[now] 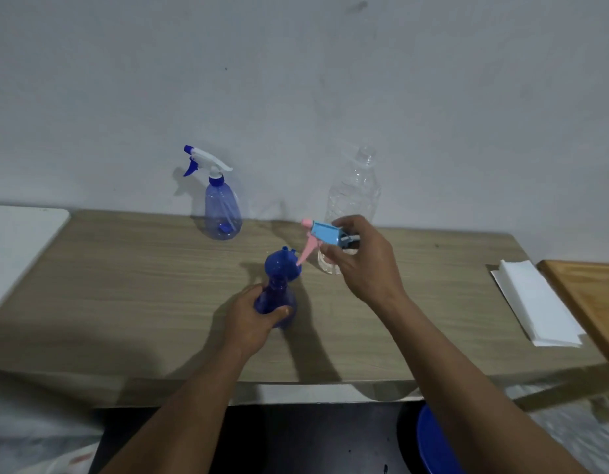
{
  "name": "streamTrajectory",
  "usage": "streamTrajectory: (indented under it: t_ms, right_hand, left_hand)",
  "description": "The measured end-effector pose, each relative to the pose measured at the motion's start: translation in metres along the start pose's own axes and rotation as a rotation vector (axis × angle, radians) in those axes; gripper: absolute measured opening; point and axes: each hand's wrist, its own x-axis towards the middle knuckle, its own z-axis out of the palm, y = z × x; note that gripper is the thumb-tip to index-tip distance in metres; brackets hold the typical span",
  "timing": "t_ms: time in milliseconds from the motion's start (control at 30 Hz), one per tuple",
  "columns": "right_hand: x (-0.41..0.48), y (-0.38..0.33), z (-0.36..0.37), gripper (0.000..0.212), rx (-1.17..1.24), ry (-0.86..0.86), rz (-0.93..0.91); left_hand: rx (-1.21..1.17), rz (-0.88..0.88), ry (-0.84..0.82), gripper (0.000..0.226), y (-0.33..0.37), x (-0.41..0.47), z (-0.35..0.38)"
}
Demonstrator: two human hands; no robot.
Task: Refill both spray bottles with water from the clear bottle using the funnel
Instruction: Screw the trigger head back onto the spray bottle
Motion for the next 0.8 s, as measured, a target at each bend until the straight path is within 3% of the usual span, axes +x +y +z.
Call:
streamTrajectory:
  t_ms: [133, 233, 467, 667, 800]
  right_hand:
    - [0.006, -0.042, 0.0, 0.041, 0.16, 0.082, -0.144]
    - [0.01, -0.057, 0.01, 0.045, 0.231, 0.115, -0.234]
    - [0.012, -0.058, 0.041, 0.041, 0.287, 0.145, -0.279]
    - [0.003, -0.024, 0.068, 0.035, 0.266, 0.048, -0.211]
    - [-0.008, 0.003, 0.08, 0.033, 0.103, -0.097, -0.155]
  left_hand:
    - [0.008, -0.014, -0.029, 0.037, 0.006, -0.003, -0.004]
    - [-0.027, -0.009, -0.059, 0.044, 0.007, -0.003, -0.006]
    - [-0.061, -0.009, -0.088, 0.053, 0.004, -0.001, -0.006]
    - [-0.078, -0.014, -0.058, 0.05, -0.003, 0.004, -0.002]
    - [-0.026, 0.055, -0.029, 0.042, -0.008, 0.001, 0.001]
